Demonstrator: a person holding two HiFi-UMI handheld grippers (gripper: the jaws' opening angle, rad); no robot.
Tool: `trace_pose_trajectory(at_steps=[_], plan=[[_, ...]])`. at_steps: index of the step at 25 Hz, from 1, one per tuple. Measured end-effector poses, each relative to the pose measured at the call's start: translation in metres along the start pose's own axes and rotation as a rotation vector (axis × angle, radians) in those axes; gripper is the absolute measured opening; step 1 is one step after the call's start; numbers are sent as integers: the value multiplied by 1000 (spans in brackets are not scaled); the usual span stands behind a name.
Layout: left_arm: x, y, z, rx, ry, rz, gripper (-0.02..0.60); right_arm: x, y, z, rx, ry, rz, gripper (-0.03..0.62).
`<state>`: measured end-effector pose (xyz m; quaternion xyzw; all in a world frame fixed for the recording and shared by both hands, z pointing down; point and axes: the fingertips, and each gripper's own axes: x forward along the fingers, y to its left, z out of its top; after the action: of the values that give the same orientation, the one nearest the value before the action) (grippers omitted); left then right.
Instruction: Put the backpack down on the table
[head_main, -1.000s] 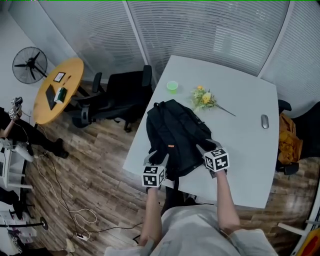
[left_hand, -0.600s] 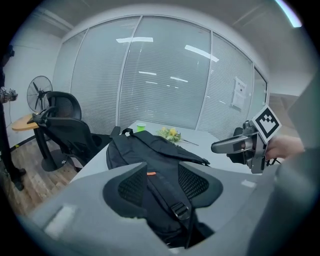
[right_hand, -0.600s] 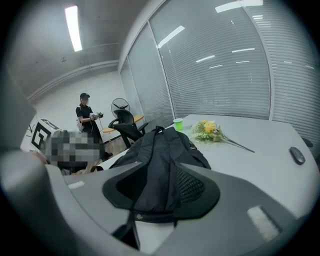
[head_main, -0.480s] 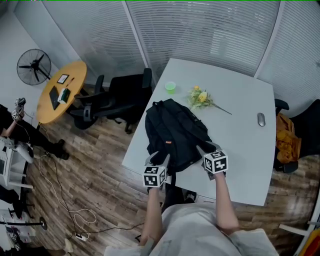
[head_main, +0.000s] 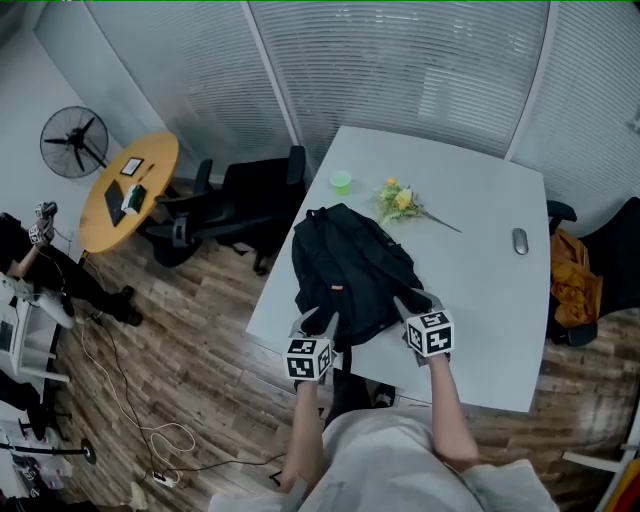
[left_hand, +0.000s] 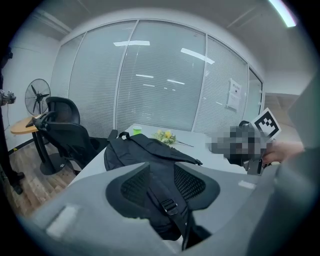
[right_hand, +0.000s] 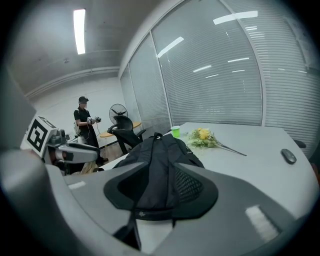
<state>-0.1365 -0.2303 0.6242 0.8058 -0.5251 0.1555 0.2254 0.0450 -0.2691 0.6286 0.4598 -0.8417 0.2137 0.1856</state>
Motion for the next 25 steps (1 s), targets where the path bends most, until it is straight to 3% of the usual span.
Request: trace_pose_trajectory(at_steps=[25], plan=[[-5, 1, 4, 7, -30, 7, 149, -5, 16, 4, -11, -54, 35, 132]])
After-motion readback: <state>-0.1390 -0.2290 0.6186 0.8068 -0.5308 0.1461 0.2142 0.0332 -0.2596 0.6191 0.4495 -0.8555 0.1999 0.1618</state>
